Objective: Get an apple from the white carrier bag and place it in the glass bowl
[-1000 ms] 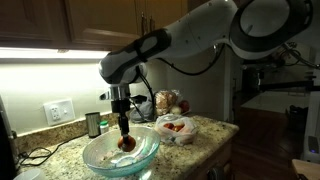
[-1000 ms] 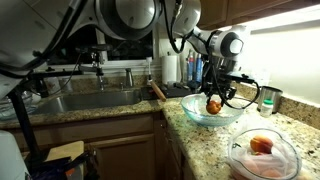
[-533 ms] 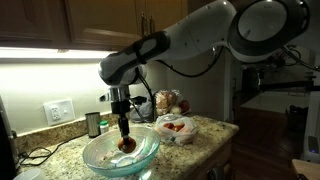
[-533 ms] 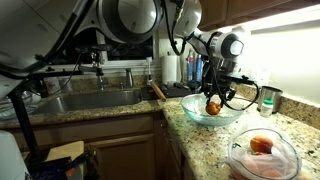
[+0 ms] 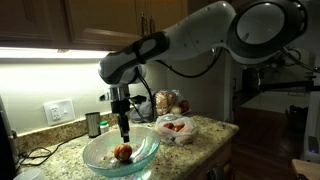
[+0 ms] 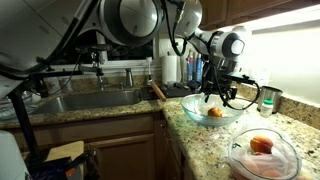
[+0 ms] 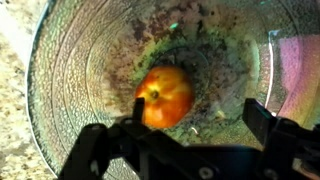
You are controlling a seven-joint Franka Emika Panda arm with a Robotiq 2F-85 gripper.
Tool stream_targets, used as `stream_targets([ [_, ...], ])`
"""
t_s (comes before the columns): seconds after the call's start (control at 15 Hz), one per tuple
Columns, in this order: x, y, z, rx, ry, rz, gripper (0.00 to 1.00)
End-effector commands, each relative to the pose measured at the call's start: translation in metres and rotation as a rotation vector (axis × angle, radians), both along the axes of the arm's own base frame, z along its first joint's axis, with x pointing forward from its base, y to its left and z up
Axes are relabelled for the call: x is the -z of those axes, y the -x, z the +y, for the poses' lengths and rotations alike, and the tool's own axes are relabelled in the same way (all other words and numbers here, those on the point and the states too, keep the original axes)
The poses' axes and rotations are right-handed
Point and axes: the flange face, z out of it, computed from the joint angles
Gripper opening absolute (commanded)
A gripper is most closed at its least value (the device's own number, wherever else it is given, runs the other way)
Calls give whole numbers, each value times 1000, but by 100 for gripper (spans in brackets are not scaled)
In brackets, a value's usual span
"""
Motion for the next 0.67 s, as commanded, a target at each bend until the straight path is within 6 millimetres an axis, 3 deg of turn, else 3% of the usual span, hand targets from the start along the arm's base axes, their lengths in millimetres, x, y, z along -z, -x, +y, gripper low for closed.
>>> stream_targets([
  [0.0, -8, -1, -2, -9, -5, 17, 100],
  [0.6, -4, 0, 0, -2, 0, 6, 100],
])
